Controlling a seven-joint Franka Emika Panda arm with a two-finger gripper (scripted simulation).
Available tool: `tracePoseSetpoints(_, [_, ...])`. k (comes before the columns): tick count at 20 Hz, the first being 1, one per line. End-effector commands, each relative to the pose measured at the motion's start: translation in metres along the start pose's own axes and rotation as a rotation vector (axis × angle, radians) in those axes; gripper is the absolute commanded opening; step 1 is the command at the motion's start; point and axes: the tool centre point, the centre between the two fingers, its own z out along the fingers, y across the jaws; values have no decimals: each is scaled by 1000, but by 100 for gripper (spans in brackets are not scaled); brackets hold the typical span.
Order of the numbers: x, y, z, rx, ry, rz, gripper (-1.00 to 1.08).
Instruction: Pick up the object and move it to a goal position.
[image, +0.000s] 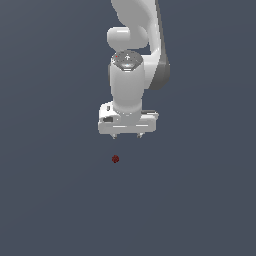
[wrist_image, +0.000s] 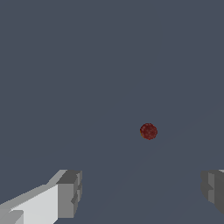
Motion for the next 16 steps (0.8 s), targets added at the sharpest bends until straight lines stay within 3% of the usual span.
tracePoseSetpoints(1, [0,1,1,-1,-1,-15,100])
tracePoseSetpoints(16, [3,13,26,-9,-14,-288,100])
